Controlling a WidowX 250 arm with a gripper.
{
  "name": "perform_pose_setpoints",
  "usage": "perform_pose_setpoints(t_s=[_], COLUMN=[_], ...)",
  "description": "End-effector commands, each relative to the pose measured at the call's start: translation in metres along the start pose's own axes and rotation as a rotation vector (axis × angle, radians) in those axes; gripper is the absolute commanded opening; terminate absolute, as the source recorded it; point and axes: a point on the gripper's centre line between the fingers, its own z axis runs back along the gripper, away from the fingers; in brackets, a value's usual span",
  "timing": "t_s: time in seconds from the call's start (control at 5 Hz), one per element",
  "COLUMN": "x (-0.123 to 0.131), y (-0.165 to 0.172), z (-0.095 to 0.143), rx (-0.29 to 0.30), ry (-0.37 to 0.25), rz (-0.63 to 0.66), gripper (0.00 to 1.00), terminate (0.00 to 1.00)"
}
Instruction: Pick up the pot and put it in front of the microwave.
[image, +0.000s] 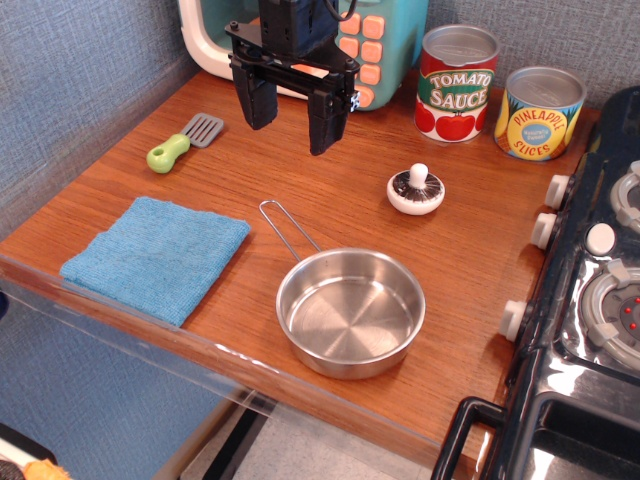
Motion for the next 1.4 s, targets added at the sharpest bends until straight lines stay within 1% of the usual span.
perform_pose_setpoints(t_s=[0.0, 0.2, 0.4, 0.6, 1.0, 1.2], x=[0.0, -0.007, -0.015, -0.025, -0.054, -0.071], y=[0.0, -0.012, -0.026, -0.048, -0.11, -0.135], z=[0.0, -0.001, -0.001, -0.002, -0.006, -0.014], rx=[0.0, 0.007, 0.0, 0.004, 0.003, 0.012], ry=[0.0, 0.01, 0.012, 0.012, 0.005, 0.026], rz=[0.0, -0.05, -0.088, -0.172, -0.38, -0.455], gripper=[1.0, 1.0, 1.0, 1.0, 1.0, 1.0], terminate=[0.0, 0.0, 0.0, 0.0, 0.0, 0.0])
